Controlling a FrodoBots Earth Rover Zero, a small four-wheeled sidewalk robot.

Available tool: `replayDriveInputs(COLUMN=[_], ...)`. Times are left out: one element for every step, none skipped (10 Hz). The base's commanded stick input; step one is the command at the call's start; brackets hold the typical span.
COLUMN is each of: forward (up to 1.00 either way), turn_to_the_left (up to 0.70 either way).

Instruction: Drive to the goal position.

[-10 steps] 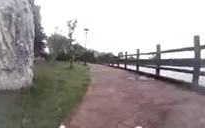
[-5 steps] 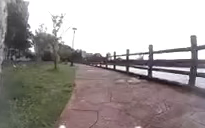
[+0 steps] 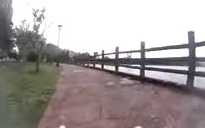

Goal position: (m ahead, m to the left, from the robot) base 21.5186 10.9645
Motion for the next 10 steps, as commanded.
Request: replayDriveInputs(forward=[1.00,1.00,1.00,1.00,1.00,1.00,1.00,1.00,1.00,1.00], turn_to_the_left=[0.10,0.10,0.10,0.10,0.10,0.10,0.10,0.10,0.10,0.10])
